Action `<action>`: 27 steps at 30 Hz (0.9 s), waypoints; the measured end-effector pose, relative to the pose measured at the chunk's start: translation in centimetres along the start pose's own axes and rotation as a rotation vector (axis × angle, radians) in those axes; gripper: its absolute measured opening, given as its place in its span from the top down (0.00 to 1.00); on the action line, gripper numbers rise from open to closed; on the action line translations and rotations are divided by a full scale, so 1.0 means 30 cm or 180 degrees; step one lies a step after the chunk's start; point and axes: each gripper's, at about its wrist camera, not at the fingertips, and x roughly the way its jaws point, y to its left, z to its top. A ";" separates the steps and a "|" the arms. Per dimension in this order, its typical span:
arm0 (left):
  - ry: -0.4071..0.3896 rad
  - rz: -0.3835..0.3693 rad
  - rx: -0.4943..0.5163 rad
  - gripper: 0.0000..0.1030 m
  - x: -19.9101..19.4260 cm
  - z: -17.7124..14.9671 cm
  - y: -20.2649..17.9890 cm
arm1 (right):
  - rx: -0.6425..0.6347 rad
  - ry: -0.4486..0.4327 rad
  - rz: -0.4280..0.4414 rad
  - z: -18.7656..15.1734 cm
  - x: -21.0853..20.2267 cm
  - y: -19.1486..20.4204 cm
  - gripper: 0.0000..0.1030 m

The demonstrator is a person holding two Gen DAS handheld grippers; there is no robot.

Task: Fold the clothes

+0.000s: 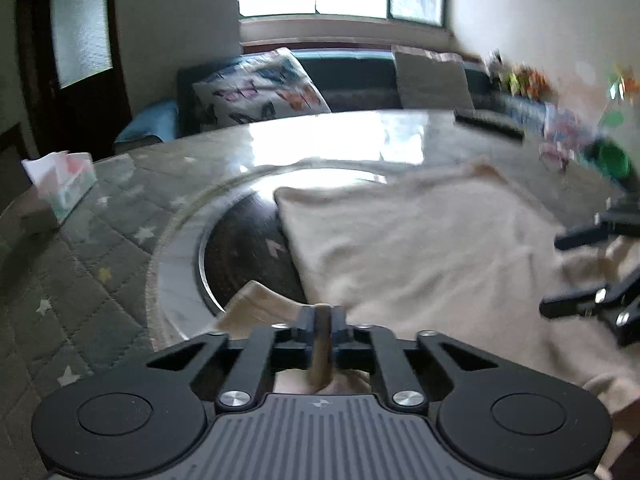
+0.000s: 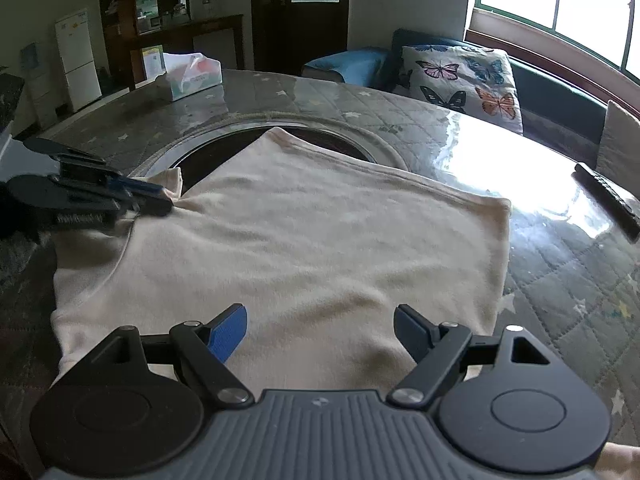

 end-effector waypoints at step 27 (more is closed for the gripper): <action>-0.0146 0.1183 -0.0905 0.95 -0.315 -0.228 0.445 | -0.0550 -0.0039 0.0612 0.066 -0.040 0.285 0.30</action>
